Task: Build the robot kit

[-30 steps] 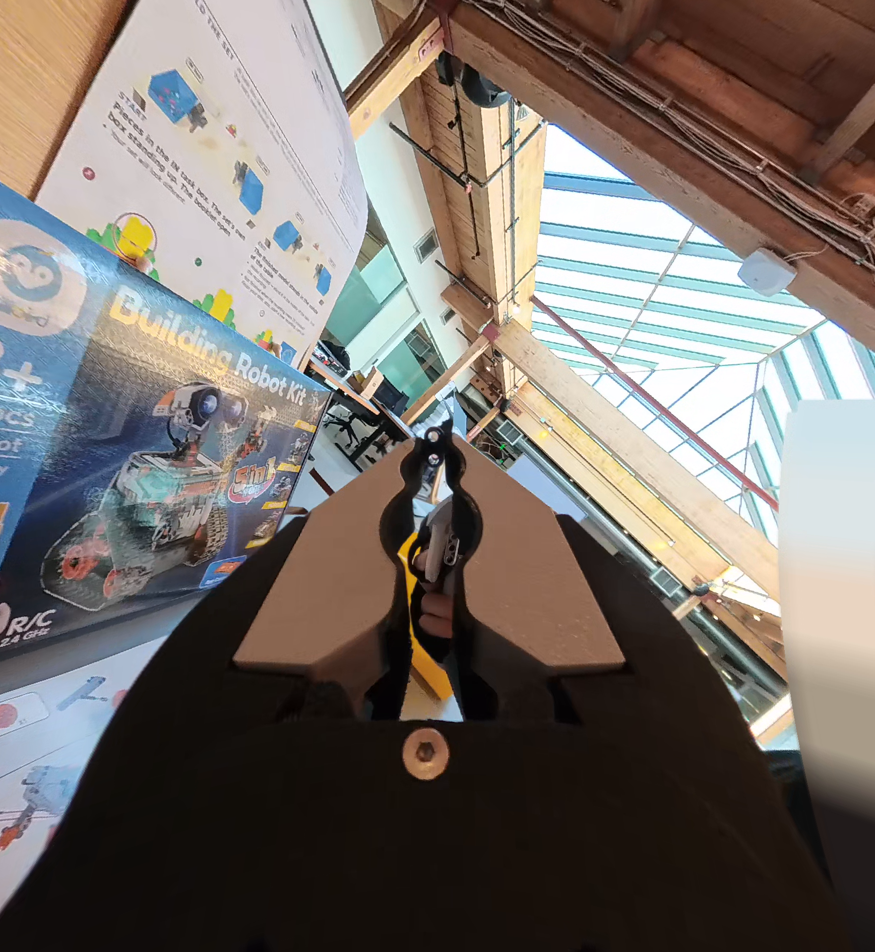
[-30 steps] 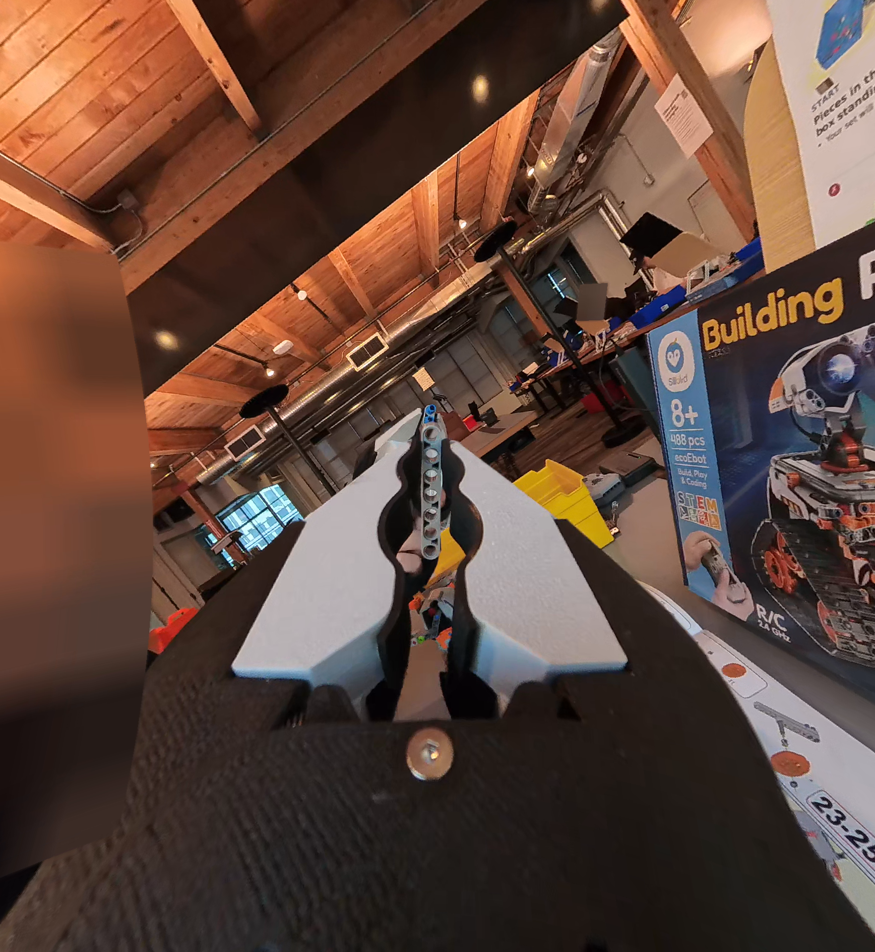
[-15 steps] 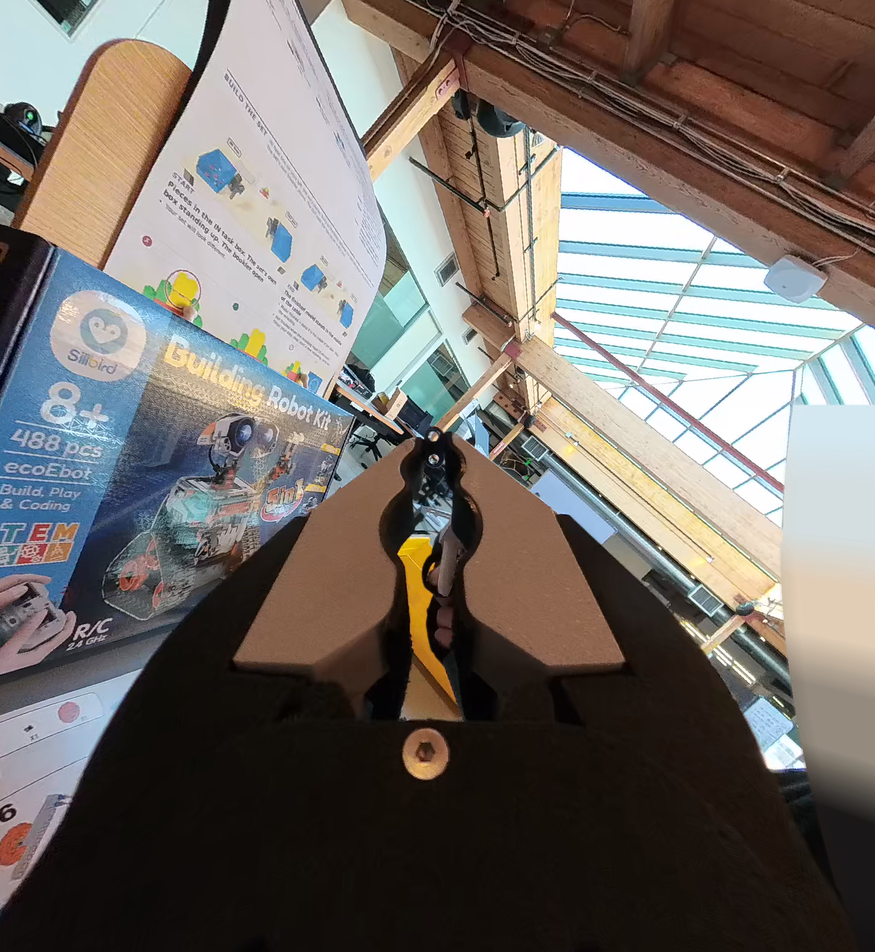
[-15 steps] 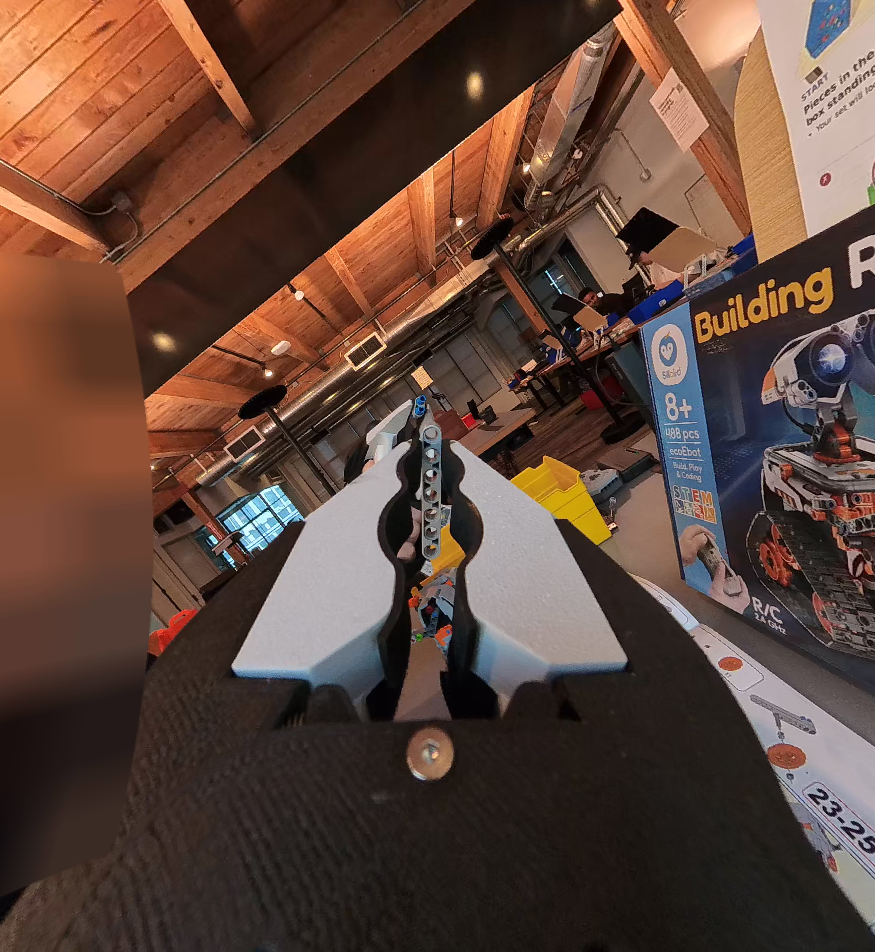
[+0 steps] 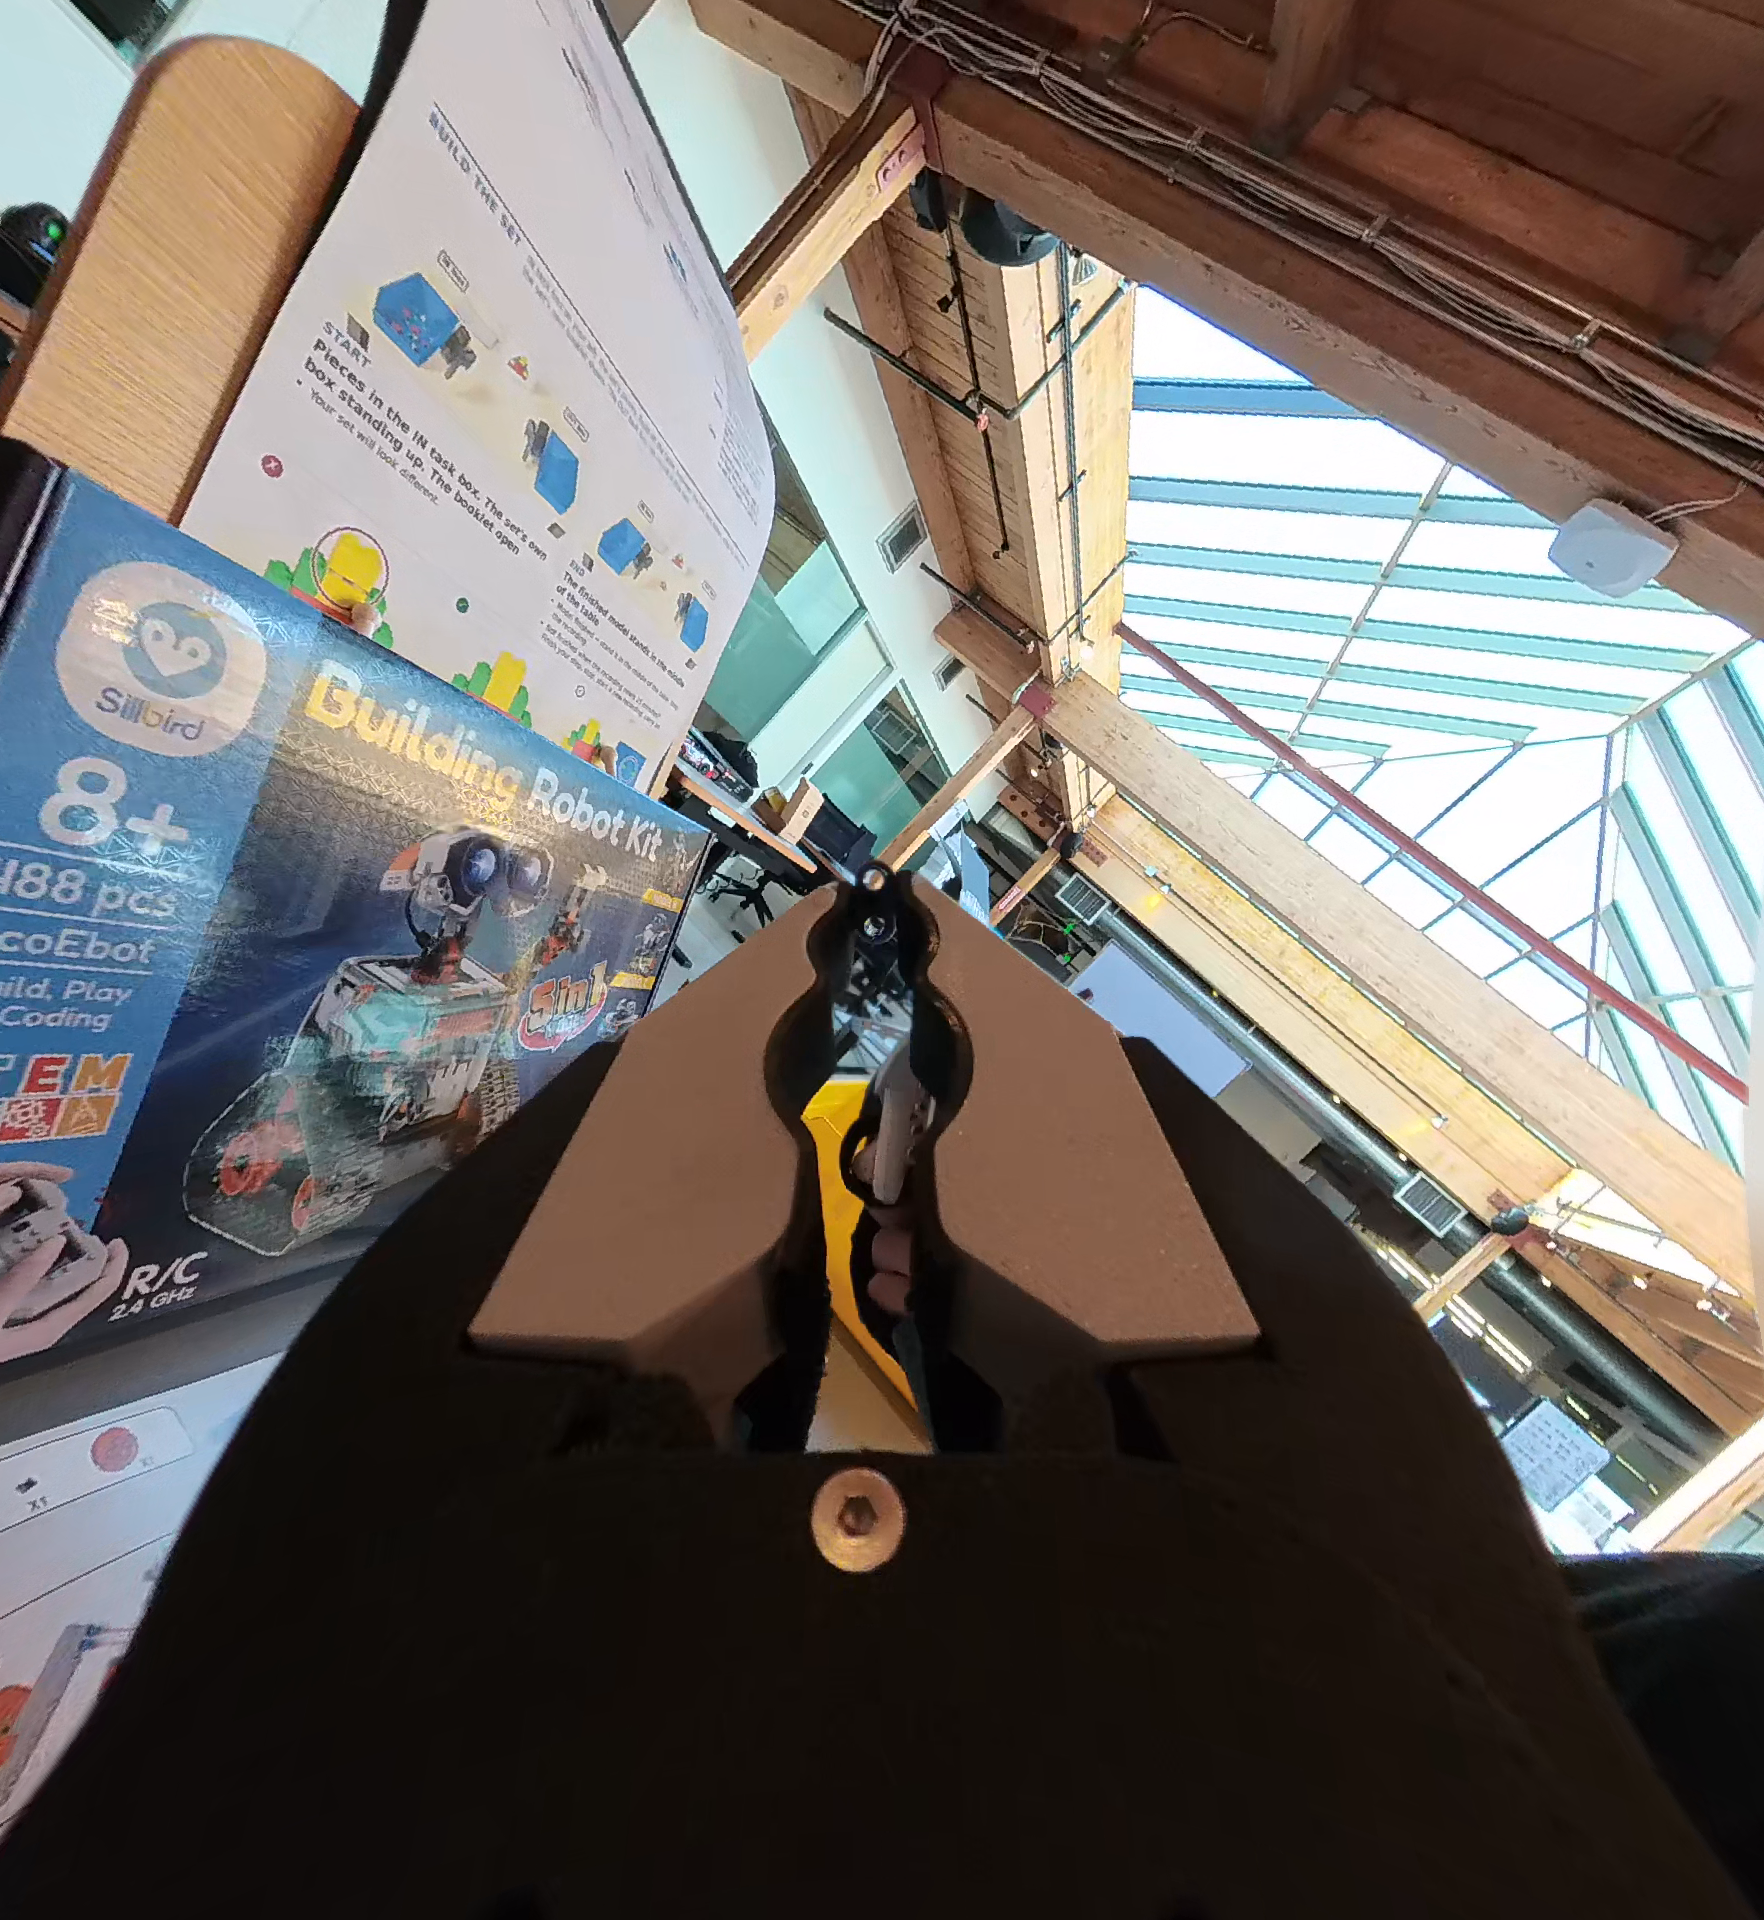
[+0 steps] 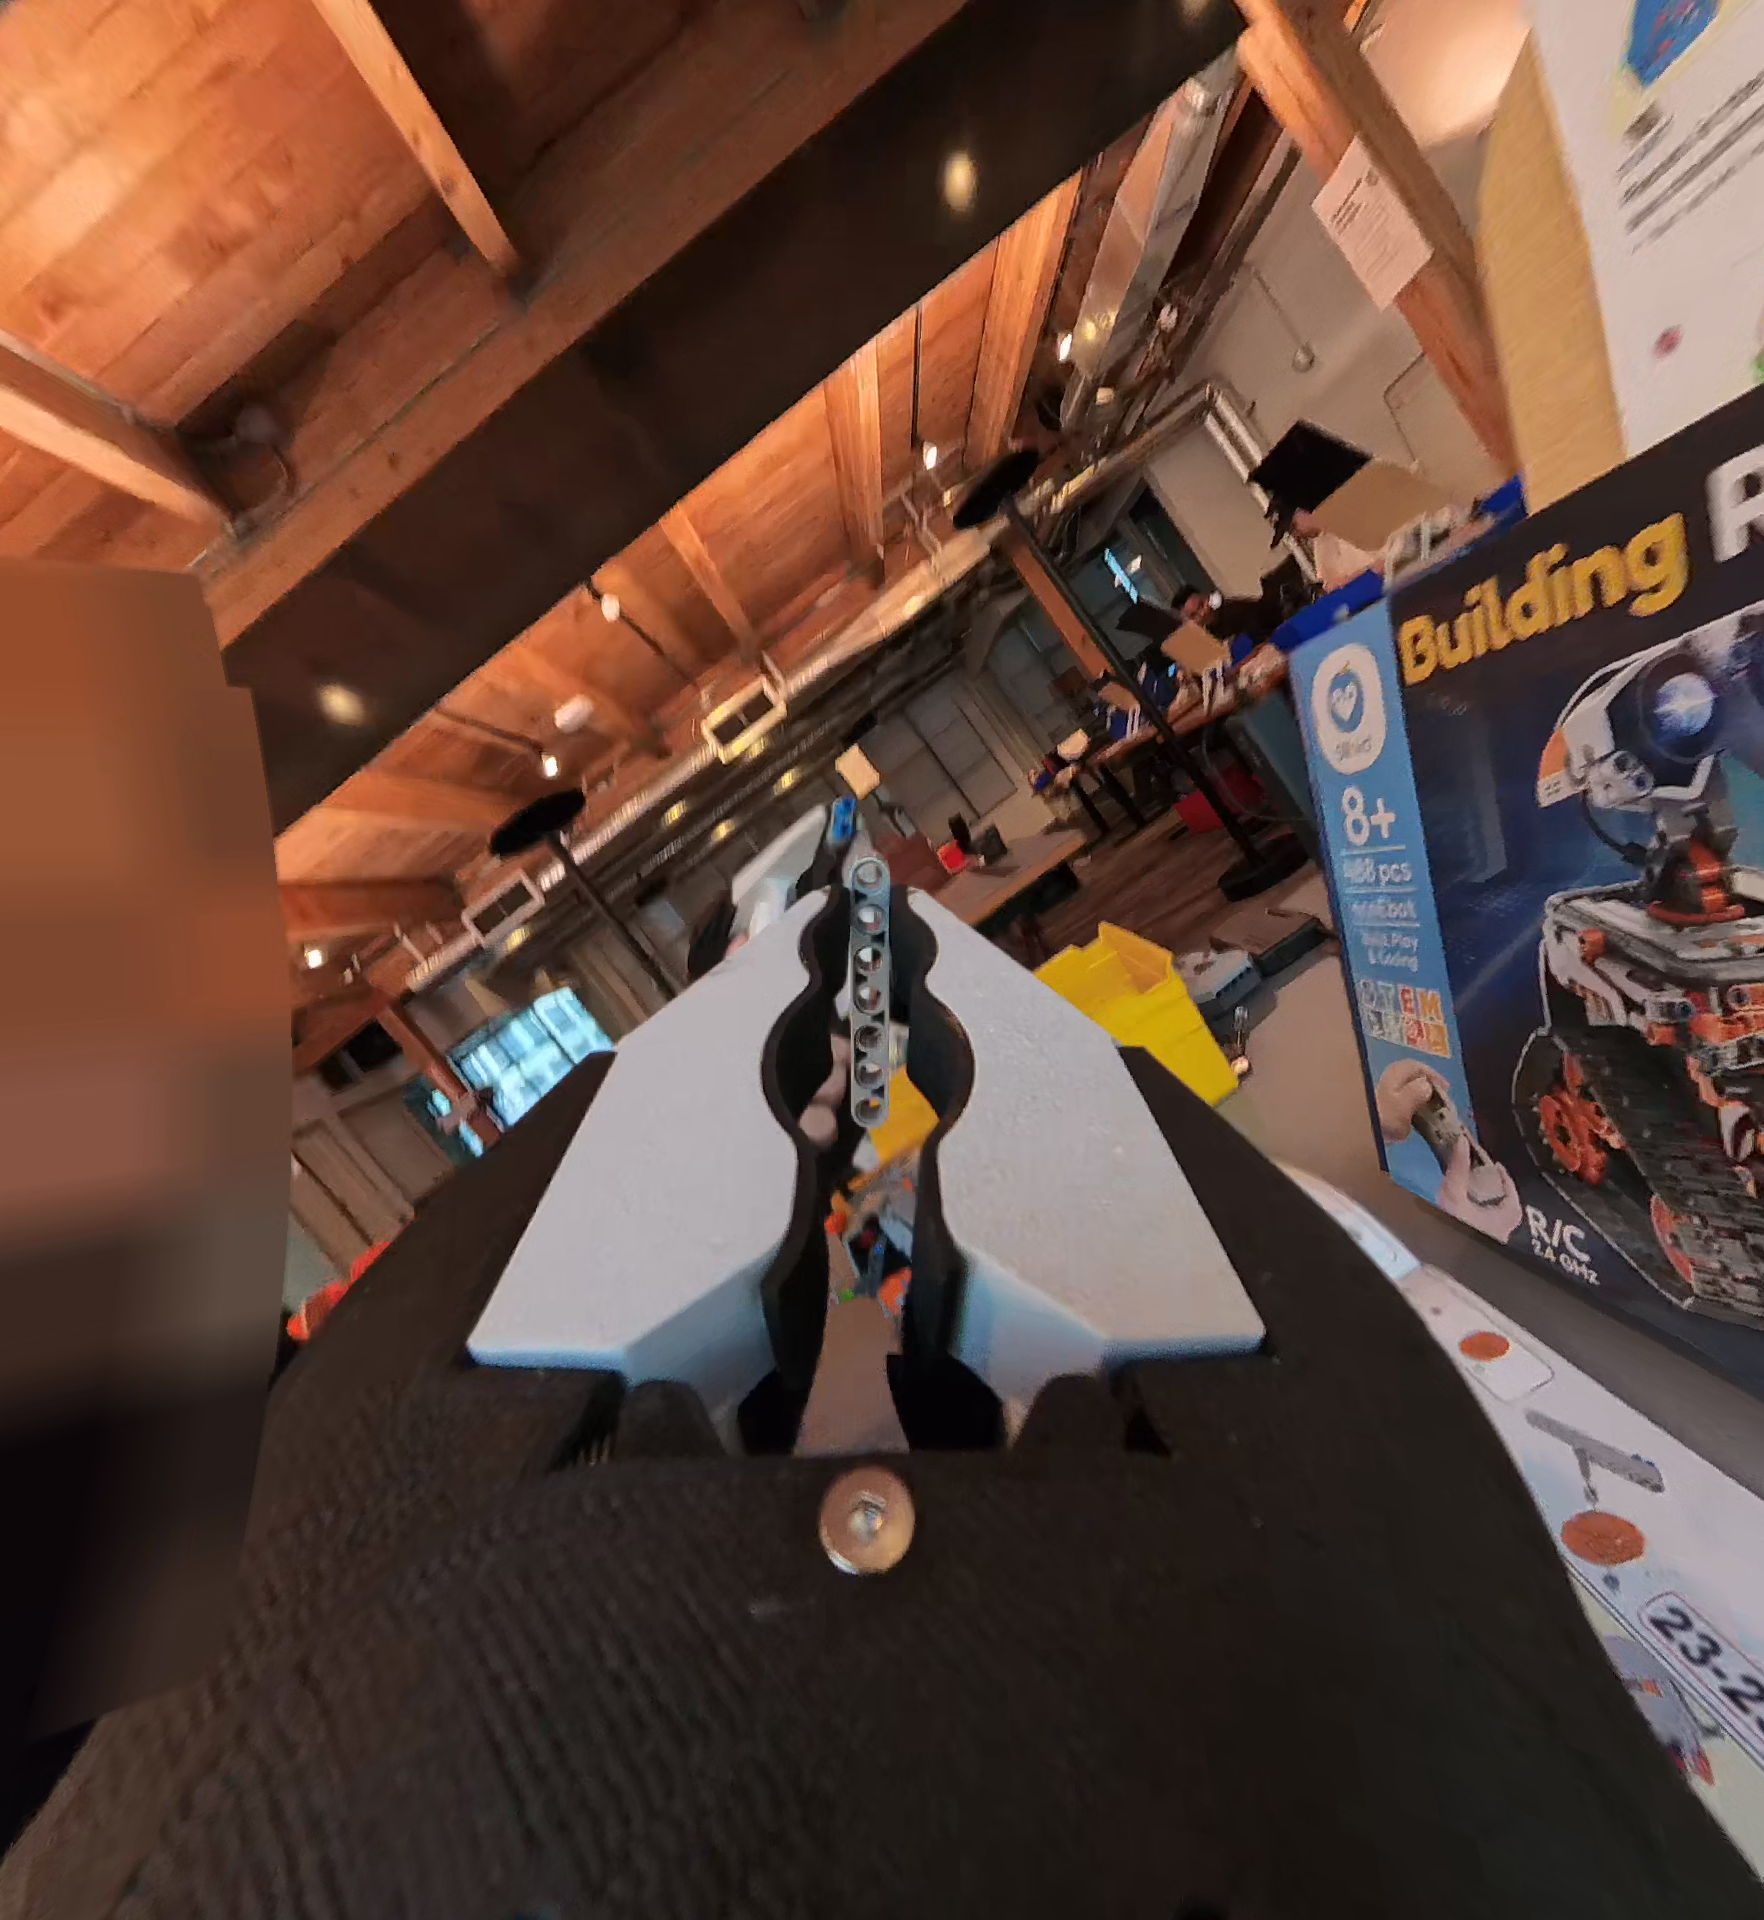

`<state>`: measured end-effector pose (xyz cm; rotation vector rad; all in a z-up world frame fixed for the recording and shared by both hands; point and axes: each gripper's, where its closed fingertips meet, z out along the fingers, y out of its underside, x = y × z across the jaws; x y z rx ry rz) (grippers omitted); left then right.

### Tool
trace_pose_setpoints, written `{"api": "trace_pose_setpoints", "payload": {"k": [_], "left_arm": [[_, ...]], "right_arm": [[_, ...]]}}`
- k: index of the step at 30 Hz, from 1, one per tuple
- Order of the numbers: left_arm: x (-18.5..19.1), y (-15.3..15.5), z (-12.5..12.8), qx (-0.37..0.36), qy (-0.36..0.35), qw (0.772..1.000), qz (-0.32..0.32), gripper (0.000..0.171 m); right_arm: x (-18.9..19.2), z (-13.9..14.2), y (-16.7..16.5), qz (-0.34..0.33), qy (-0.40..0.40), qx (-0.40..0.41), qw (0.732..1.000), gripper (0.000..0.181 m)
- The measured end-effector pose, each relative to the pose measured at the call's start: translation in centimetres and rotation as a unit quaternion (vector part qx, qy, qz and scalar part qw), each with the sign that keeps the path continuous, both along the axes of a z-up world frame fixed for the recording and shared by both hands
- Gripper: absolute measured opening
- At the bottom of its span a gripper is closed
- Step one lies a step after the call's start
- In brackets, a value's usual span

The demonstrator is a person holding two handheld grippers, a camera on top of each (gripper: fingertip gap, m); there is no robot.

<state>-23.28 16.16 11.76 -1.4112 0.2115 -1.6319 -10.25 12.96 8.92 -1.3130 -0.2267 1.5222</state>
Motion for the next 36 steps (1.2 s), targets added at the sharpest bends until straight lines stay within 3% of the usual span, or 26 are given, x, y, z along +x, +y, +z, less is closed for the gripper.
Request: {"api": "trace_pose_setpoints", "payload": {"k": [3, 5, 11, 17, 20, 25, 29, 36], "left_arm": [[0.0, -0.1, 0.2, 0.002, -0.008, 1.0, 0.005, 0.005], [0.0, -0.2, 0.4, 0.003, -0.01, 1.0, -0.002, 0.005], [0.9, -0.9, 0.2, 0.002, 0.007, 0.999, -0.033, 0.005], [3.3, -1.8, -1.4, -0.003, 0.062, 0.995, -0.081, 0.005], [3.8, -1.8, -2.2, 0.007, 0.101, 0.992, -0.074, 0.005], [3.2, -1.0, -3.2, 0.028, 0.174, 0.984, -0.029, 0.005], [2.2, -0.3, -3.5, 0.041, 0.209, 0.977, 0.009, 0.006], [1.2, 0.2, -3.3, 0.036, 0.202, 0.978, 0.024, 0.006]], "right_arm": [[2.9, 1.0, 0.6, -0.033, 0.07, -0.01, 0.997, 0.005], [3.5, 1.0, 0.7, -0.045, 0.066, -0.007, 0.997, 0.005], [1.1, 0.8, -0.2, -0.024, 0.004, 0.013, 1.0, 0.005], [-1.6, -0.7, -0.8, -0.024, -0.133, 0.052, 0.989, 0.005], [-1.9, -1.5, -0.7, -0.063, -0.228, 0.09, 0.967, 0.005], [-1.3, -2.4, -0.2, -0.138, -0.361, 0.153, 0.909, 0.005], [-1.3, -3.1, 0.2, -0.166, -0.414, 0.172, 0.879, 0.005], [-1.0, -4.0, 0.8, -0.191, -0.464, 0.179, 0.846, 0.005]]}}
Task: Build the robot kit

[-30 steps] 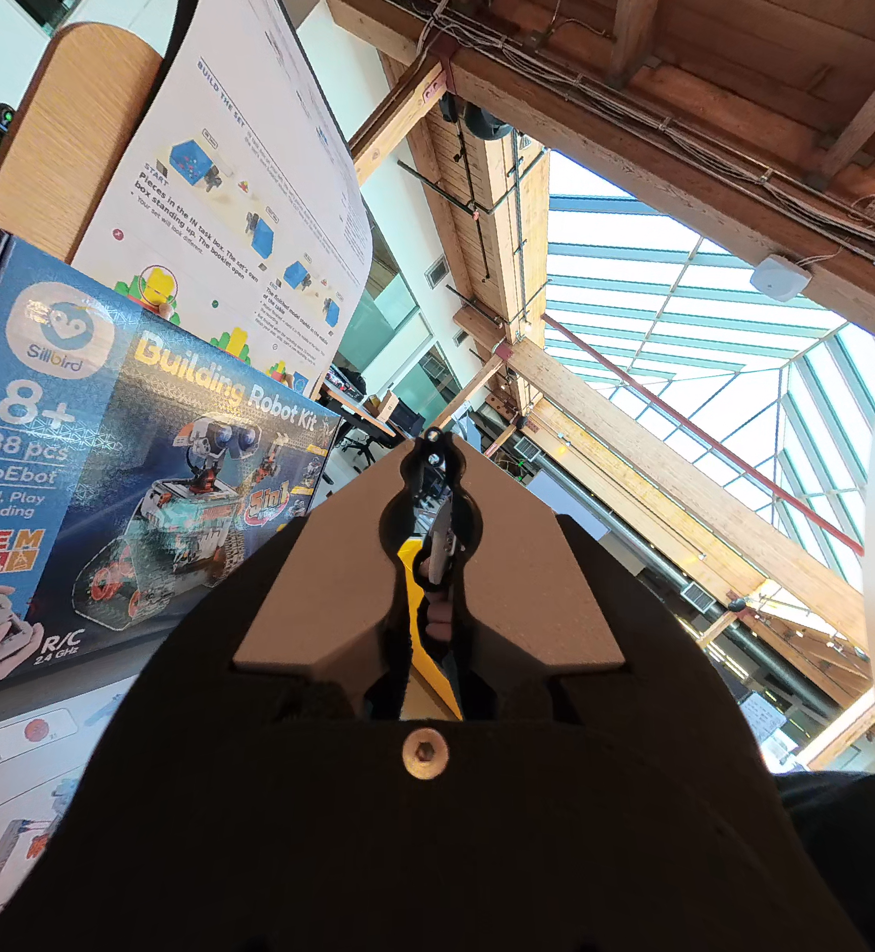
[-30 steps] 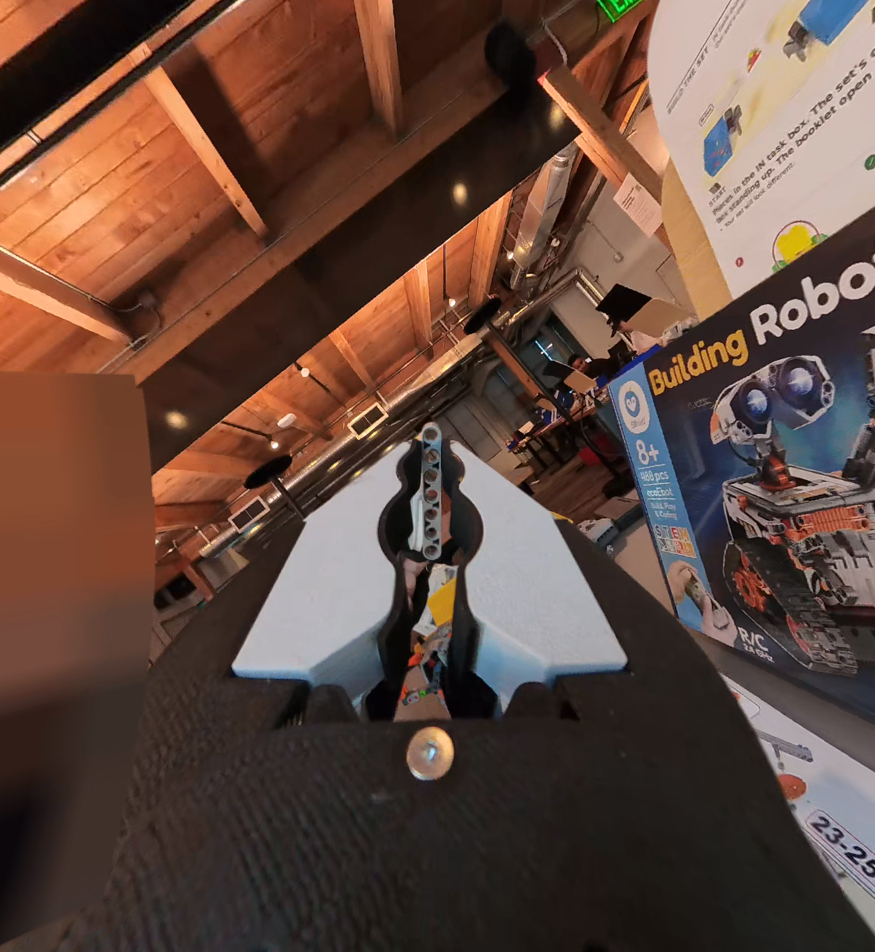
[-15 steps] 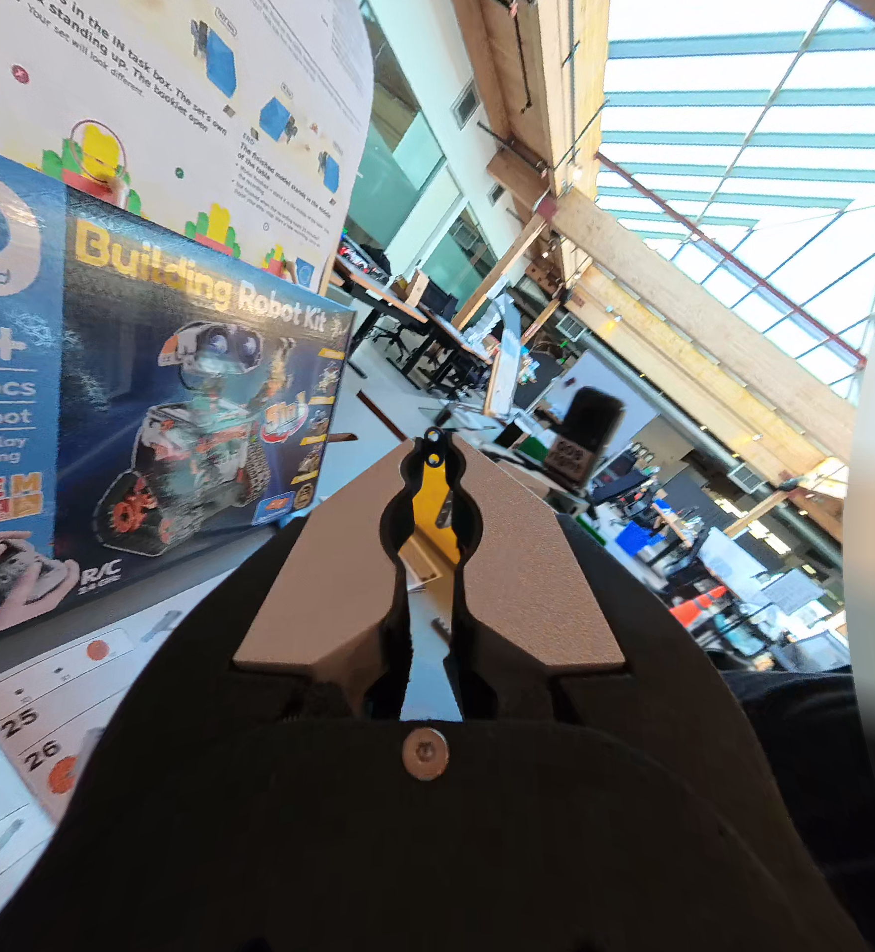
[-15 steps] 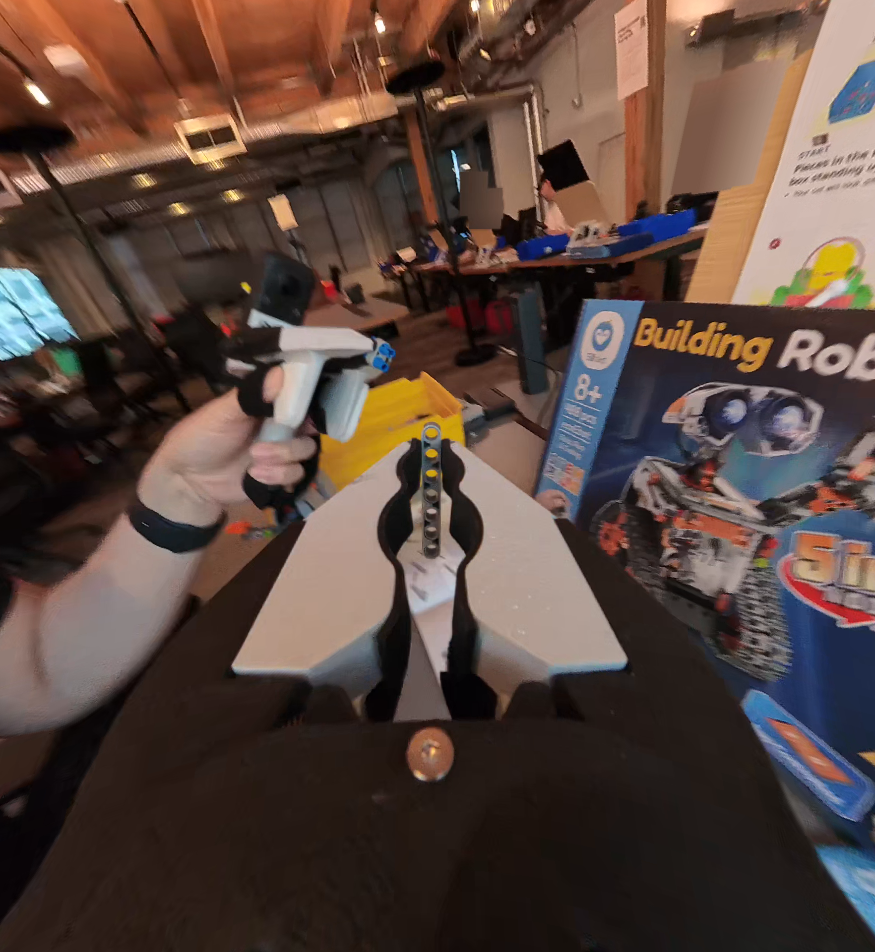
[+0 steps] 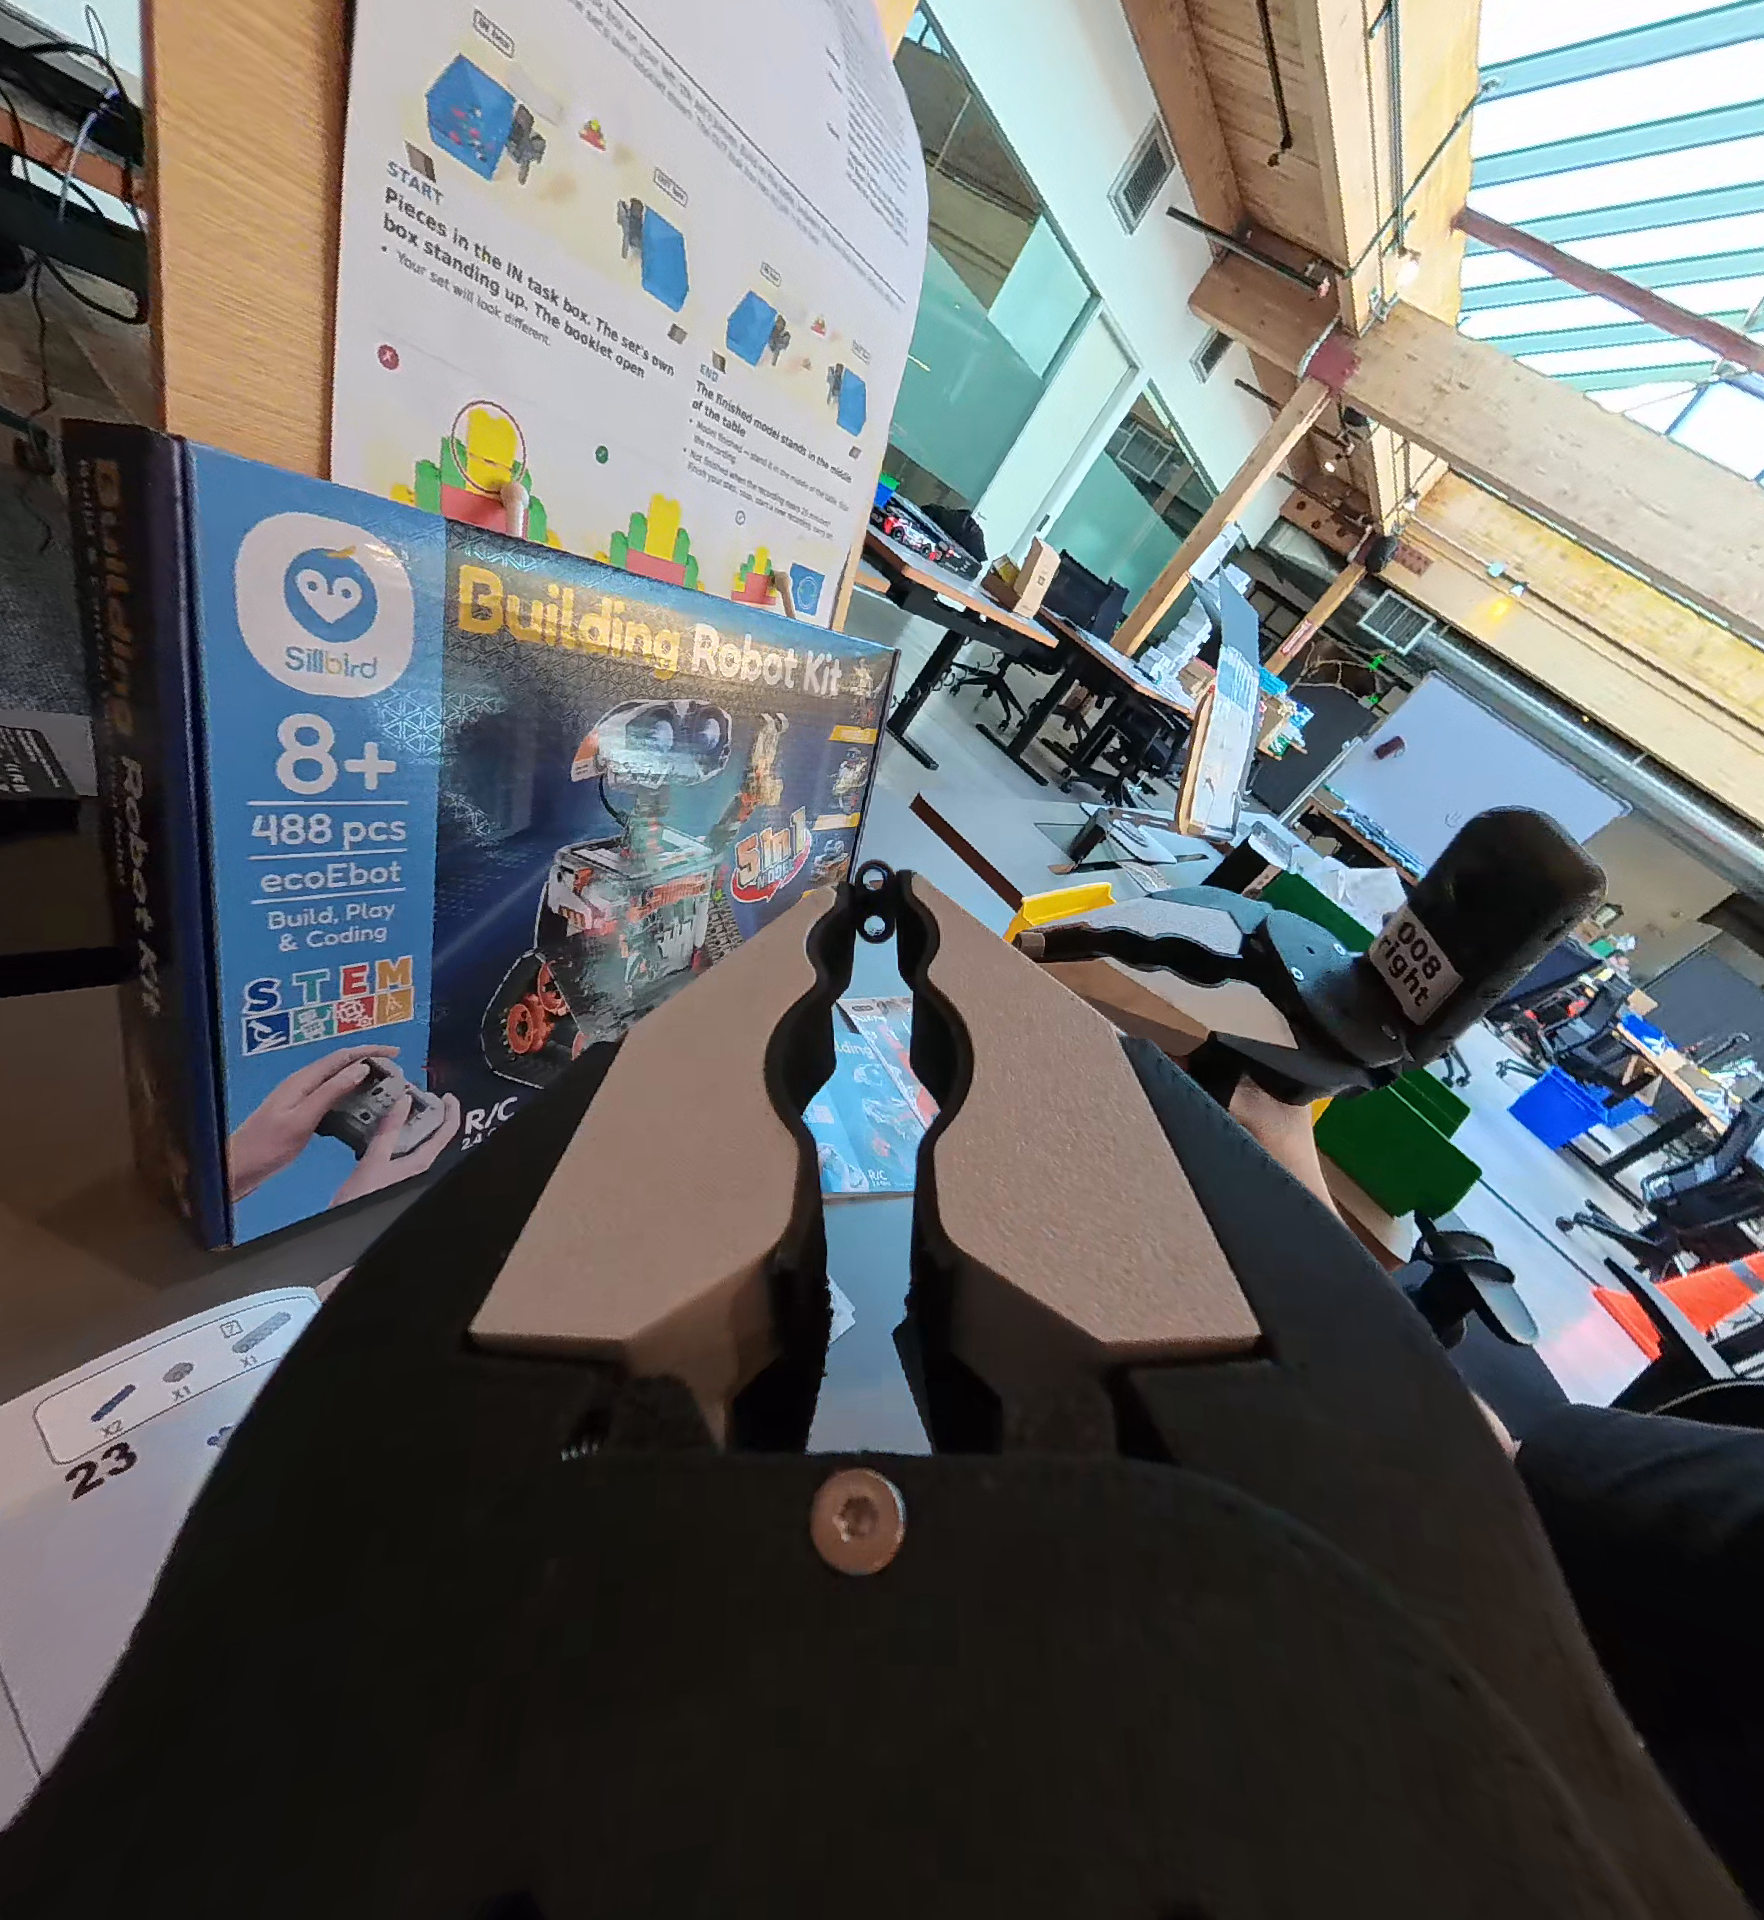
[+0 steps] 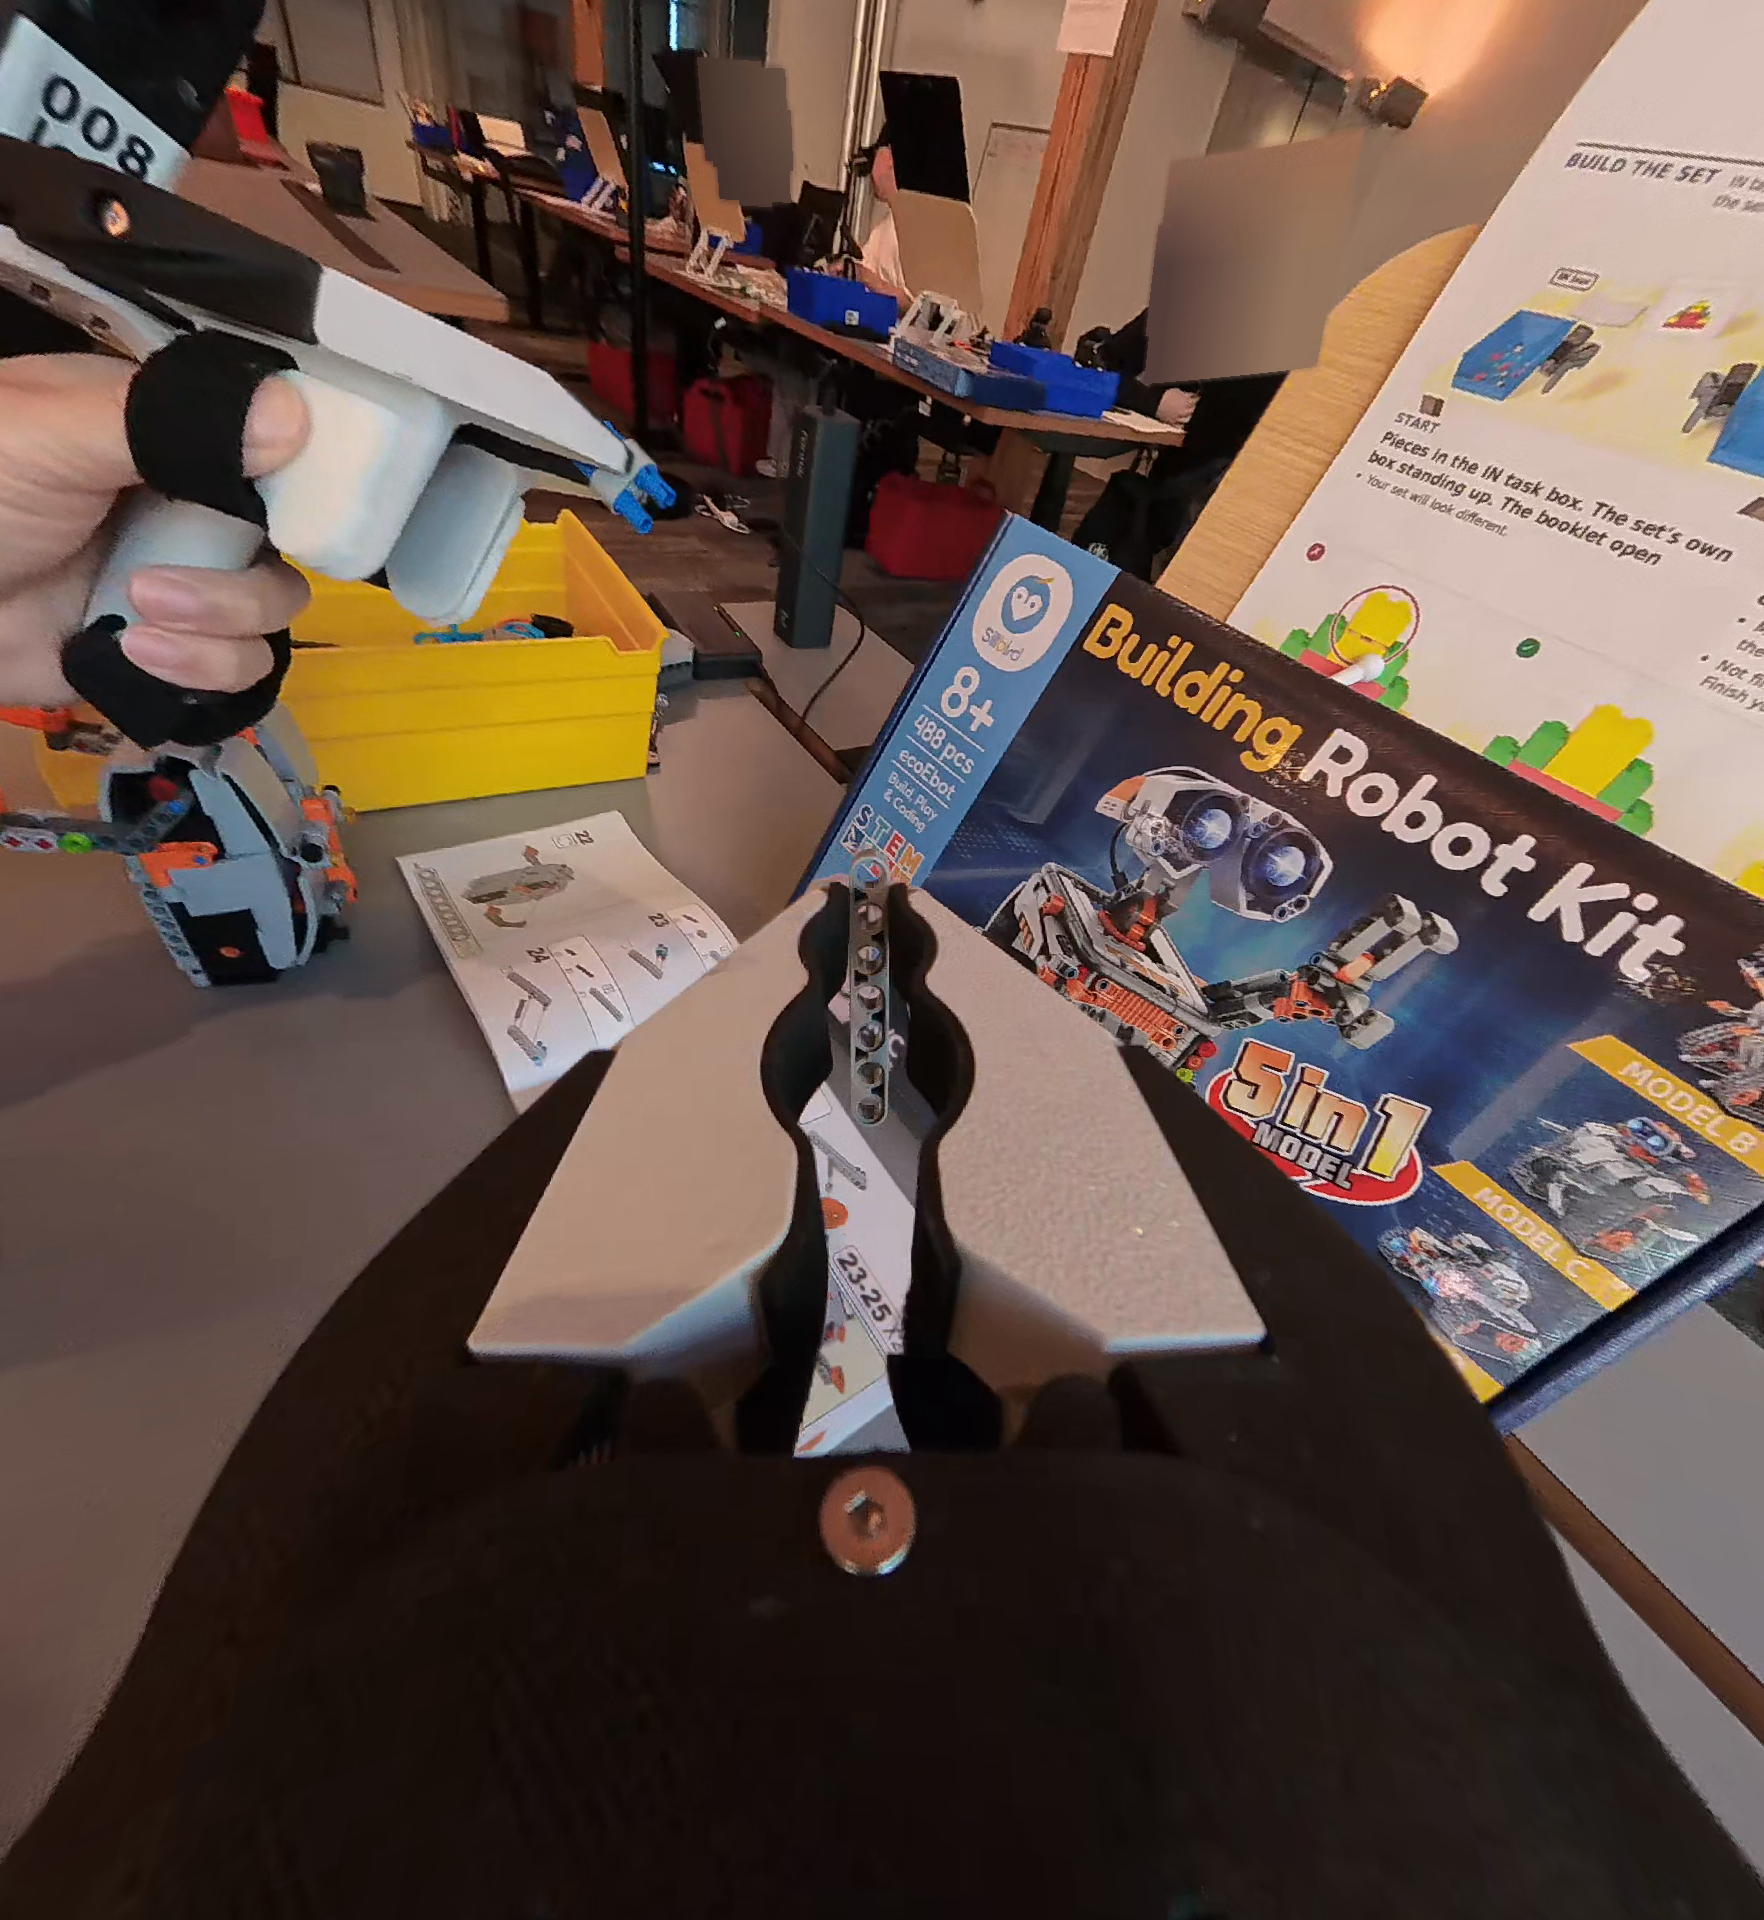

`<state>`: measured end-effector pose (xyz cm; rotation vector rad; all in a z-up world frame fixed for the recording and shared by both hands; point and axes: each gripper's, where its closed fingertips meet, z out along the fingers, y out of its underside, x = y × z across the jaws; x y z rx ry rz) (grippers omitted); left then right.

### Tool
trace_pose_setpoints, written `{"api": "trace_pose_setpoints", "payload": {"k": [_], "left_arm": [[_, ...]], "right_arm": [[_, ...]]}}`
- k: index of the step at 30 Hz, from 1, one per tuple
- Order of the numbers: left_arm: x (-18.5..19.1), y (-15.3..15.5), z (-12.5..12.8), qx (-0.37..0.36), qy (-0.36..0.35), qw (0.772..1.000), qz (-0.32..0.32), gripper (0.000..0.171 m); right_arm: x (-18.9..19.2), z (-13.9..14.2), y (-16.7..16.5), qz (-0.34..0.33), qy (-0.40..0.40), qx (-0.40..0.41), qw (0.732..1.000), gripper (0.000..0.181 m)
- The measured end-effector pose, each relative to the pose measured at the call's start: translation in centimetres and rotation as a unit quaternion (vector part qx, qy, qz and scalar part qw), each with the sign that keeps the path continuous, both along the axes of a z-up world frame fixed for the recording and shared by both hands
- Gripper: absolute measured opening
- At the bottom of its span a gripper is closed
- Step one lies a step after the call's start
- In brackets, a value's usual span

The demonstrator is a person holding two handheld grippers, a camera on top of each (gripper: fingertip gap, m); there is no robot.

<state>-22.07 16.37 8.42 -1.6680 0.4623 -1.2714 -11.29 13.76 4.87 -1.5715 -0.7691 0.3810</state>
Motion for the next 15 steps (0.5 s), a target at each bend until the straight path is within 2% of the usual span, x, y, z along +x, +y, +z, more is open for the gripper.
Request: {"api": "trace_pose_setpoints", "payload": {"k": [8, 15], "left_arm": [[-0.2, 0.2, -0.1, 0.003, 0.007, 1.0, 0.01, 0.006], [-2.2, 1.4, -0.3, 0.034, 0.055, 0.995, 0.076, 0.005]], "right_arm": [[0.1, -0.7, 0.5, -0.007, 0.004, -0.014, 1.0, 0.005], [0.2, -0.8, 0.7, -0.018, -0.001, -0.012, 1.0, 0.005]]}}
